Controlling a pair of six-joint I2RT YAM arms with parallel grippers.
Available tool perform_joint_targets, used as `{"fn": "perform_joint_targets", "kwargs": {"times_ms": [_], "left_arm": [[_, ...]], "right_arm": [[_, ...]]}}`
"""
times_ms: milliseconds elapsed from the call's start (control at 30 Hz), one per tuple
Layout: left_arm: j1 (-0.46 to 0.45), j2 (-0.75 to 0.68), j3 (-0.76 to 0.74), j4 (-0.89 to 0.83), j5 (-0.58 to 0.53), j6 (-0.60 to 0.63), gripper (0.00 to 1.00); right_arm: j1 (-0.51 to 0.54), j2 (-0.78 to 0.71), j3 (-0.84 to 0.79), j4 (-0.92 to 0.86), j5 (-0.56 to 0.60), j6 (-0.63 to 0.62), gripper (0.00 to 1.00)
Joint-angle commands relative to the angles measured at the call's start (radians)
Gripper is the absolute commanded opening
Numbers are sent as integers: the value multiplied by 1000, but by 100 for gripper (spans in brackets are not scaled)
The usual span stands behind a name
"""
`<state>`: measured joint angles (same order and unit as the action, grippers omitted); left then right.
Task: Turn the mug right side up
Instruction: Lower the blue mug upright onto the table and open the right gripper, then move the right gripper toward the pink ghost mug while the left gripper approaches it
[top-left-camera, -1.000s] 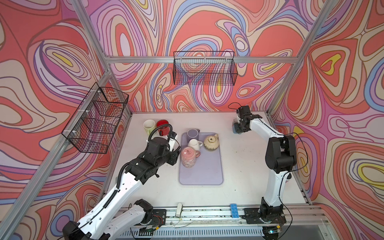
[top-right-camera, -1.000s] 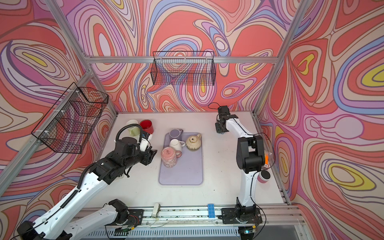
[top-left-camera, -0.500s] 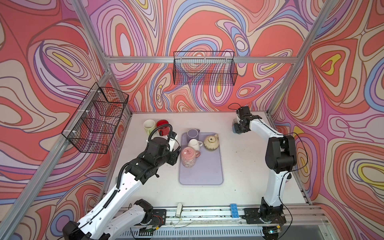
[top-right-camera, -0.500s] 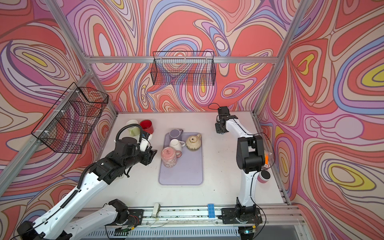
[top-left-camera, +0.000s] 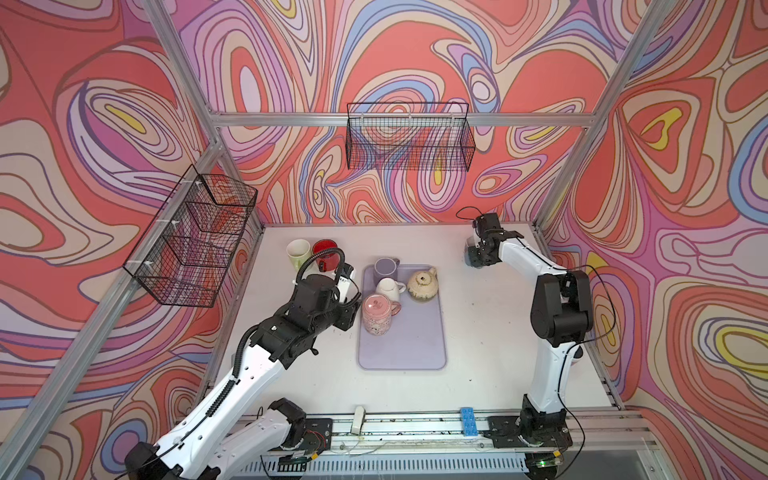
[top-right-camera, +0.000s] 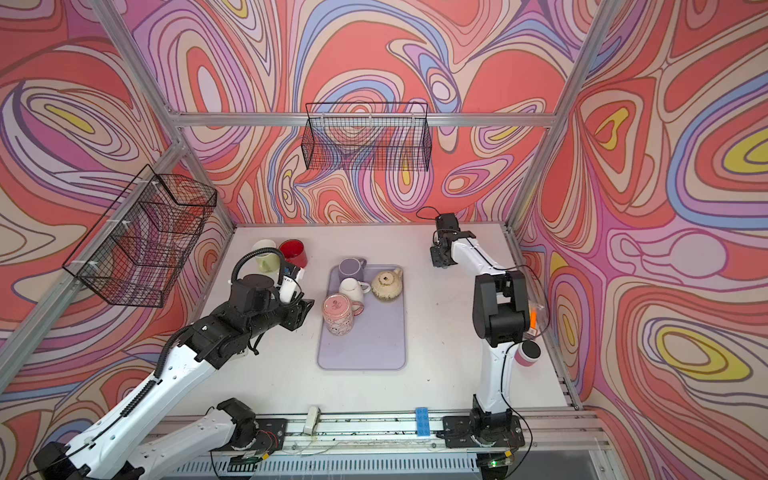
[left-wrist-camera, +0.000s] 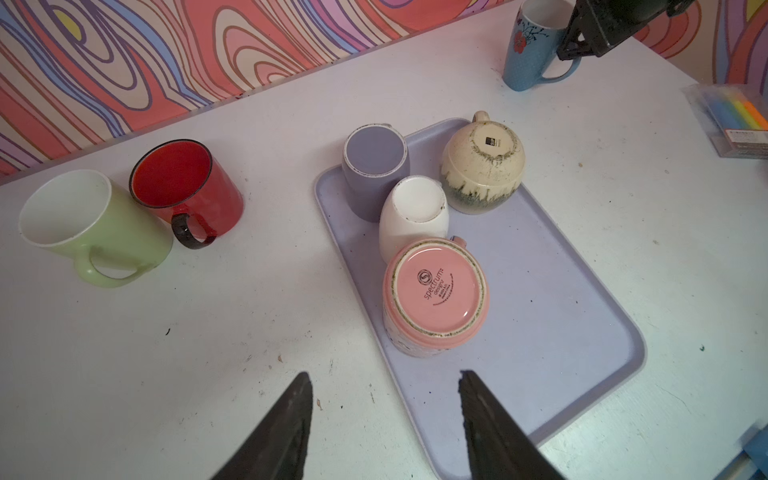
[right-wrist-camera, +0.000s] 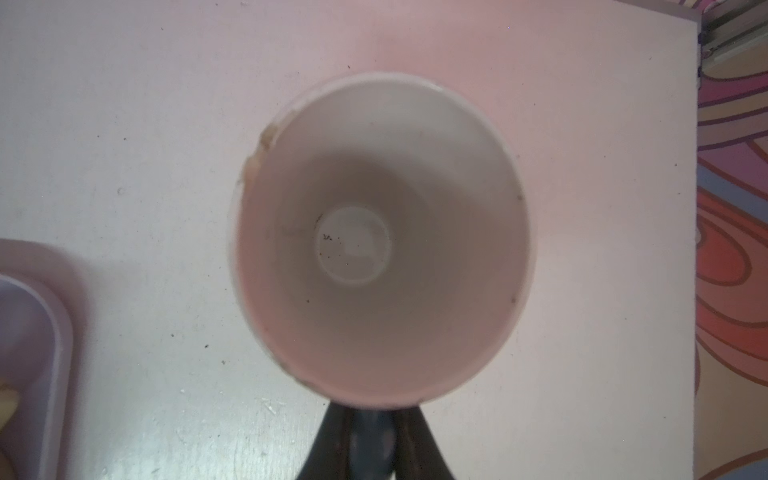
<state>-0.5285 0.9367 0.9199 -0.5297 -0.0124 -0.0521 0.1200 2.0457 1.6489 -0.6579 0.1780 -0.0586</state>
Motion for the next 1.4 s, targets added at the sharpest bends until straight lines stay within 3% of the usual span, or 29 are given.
{"fn": "perform_joint_targets", "kwargs": {"times_ms": [0, 367, 733, 967, 1200, 1367], "left_arm": [[7, -18, -10, 4, -3, 17, 59], [7, -25, -13, 11, 11, 14, 59], [7, -23, -15, 18, 12, 10, 59], [7, -21, -12, 19, 14, 3, 59], [7, -25, 0, 13, 23, -45, 59], [7, -16, -40, 41, 22, -158, 54]], "right_arm": [[-2, -35, -10, 14, 0, 13, 18], [-2, -43, -15, 10, 6, 16, 28], [-3, -92, 18, -18, -1, 14, 31], [-2, -191, 28, -46, -11, 12, 32], [22, -372, -55, -16, -169, -25, 30], [148, -465, -164, 19, -186, -77, 30]]}}
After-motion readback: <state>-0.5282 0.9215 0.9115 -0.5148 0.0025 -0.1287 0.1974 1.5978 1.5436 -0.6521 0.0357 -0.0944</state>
